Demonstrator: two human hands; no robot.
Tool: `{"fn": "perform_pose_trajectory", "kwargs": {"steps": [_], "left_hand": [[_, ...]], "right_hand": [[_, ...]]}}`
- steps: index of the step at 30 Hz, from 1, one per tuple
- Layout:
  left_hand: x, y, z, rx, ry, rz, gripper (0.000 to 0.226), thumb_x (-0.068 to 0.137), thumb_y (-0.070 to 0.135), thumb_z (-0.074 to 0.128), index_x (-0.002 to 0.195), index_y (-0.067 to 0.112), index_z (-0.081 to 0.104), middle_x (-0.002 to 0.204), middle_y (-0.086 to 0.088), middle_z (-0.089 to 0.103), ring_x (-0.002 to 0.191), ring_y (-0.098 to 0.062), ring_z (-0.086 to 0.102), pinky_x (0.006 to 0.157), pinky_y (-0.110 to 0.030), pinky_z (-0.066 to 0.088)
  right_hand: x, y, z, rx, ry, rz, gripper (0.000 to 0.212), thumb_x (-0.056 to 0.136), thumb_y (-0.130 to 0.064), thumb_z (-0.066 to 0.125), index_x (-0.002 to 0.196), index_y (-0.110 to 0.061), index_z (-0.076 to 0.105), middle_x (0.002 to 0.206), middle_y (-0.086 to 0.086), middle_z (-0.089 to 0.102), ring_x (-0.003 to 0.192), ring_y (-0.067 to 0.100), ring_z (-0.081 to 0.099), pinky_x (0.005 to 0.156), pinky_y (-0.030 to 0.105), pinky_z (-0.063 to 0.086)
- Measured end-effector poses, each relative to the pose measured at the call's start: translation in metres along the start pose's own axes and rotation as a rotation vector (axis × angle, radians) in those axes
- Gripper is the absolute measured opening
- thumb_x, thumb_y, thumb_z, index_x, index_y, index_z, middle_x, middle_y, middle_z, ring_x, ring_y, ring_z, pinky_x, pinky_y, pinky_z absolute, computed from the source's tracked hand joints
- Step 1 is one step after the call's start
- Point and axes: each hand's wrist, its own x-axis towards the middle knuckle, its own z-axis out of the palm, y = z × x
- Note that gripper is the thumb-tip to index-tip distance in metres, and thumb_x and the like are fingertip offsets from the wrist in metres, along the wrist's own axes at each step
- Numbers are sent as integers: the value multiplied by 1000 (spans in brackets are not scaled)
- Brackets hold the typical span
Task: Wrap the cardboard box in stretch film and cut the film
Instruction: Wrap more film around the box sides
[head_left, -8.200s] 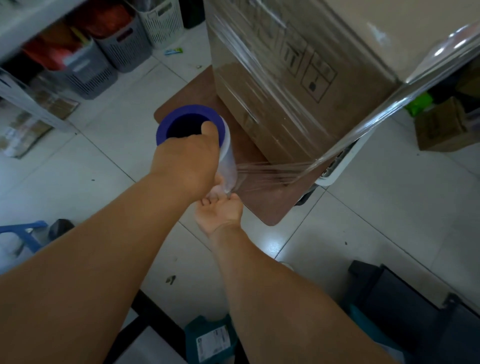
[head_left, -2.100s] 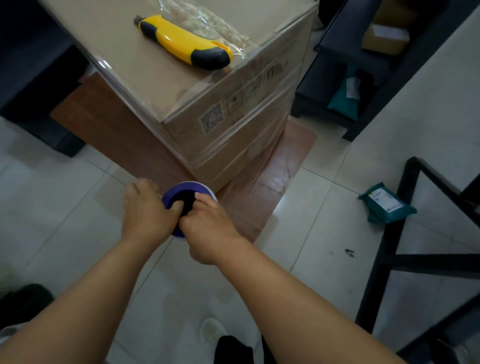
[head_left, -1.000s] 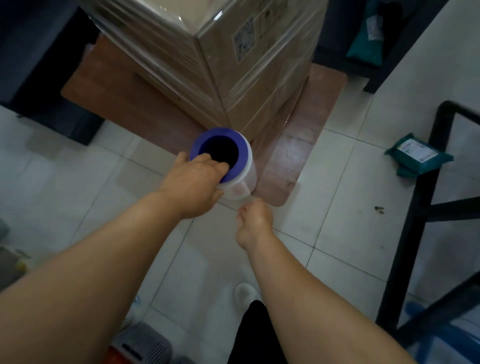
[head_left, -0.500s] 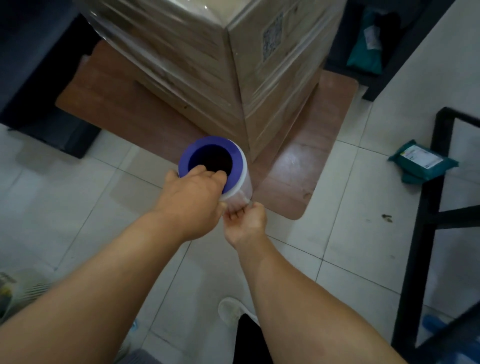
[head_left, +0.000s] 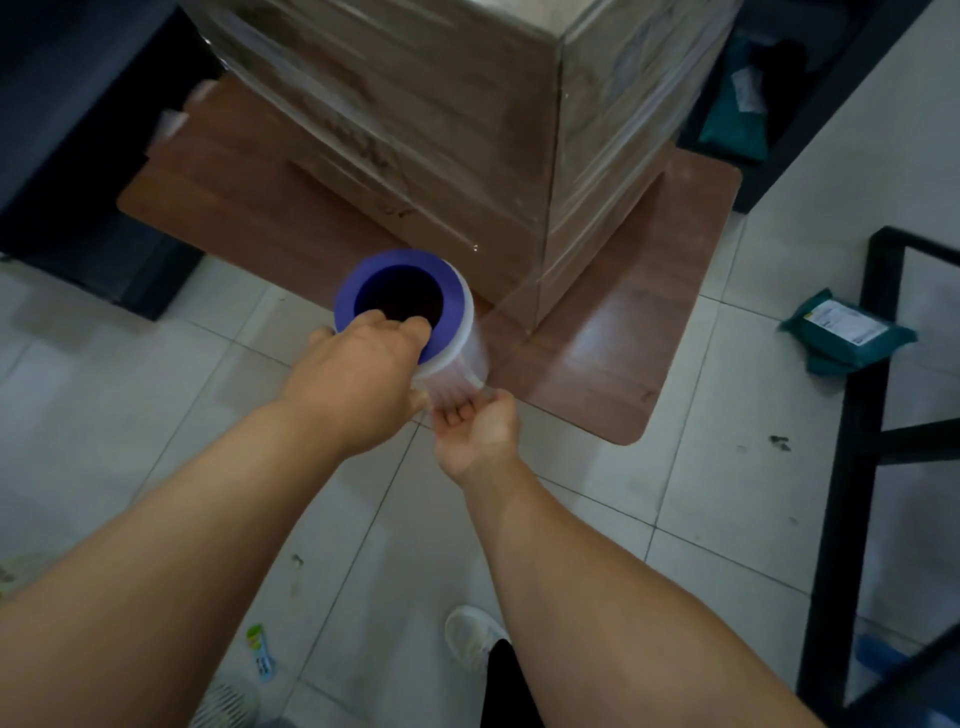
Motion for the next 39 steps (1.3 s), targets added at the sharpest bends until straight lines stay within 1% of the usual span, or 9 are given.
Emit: {"fn": "perform_pose_trajectory", "kwargs": {"steps": [3, 7, 9, 11, 18, 25, 30, 35, 39], "left_hand": [[1, -11, -1, -10, 18, 36, 29, 88, 33, 59, 108, 20, 41, 90, 7, 40, 94, -16, 41, 86, -38, 40], [7, -26, 0, 11, 51, 60, 32, 88, 27, 61, 111, 19, 41, 100, 2, 52, 103, -20, 47, 84, -38, 40], [12, -35, 1, 21, 71, 55, 32, 88, 22, 61, 113, 19, 41, 104, 1, 54, 104, -20, 47, 81, -38, 39], [17, -44, 1, 27, 98, 56, 32, 88, 16, 60, 113, 18, 41, 106, -1, 55, 104, -21, 47, 77, -37, 37], [32, -74, 0, 32, 158, 94, 37, 85, 14, 61, 116, 18, 41, 111, 0, 54, 109, -21, 45, 74, -36, 34], [53, -101, -6, 36, 168, 115, 39, 86, 16, 62, 118, 19, 42, 112, 1, 55, 112, -21, 44, 81, -39, 39], [66, -121, -13, 25, 154, 122, 37, 87, 14, 60, 118, 20, 43, 113, 3, 56, 113, -19, 43, 83, -39, 39], [77, -141, -16, 71, 167, 144, 32, 88, 17, 58, 116, 22, 44, 114, 6, 56, 114, -18, 44, 85, -40, 41], [87, -152, -22, 127, 158, 186, 25, 89, 22, 59, 110, 21, 45, 109, 4, 58, 111, -18, 45, 86, -41, 40]], "right_hand": [[4, 9, 4, 11, -5, -6, 42, 94, -21, 33, 122, -3, 59, 117, 14, 62, 99, 23, 59, 107, 32, 40], [7, 19, 15, 66, -29, 7, 32, 94, -20, 34, 106, -7, 60, 94, 11, 61, 87, 22, 57, 98, 30, 43], [8, 25, 21, 76, -38, 9, 33, 94, -21, 34, 107, -7, 60, 98, 11, 61, 95, 24, 57, 101, 31, 42], [8, 32, 28, 76, -43, 1, 40, 95, -23, 33, 120, -6, 59, 117, 13, 61, 113, 25, 56, 108, 36, 38], [11, 48, 52, 71, -27, -9, 49, 99, -31, 29, 140, -8, 41, 148, 8, 39, 142, 21, 28, 119, 37, 15], [32, 59, 77, 45, -28, 24, 50, 100, -33, 26, 142, -9, 39, 151, 7, 35, 143, 21, 26, 119, 37, 14], [49, 74, 95, 95, -76, 85, 48, 99, -32, 29, 135, -6, 47, 144, 11, 45, 136, 25, 38, 118, 40, 22], [56, 88, 115, 147, -100, 131, 57, 101, -37, 24, 147, -3, 29, 153, 11, 32, 143, 25, 27, 118, 42, 20], [54, 94, 138, 160, -45, 79, 56, 100, -35, 29, 146, -3, 30, 151, 8, 35, 141, 23, 31, 115, 38, 27]]}}
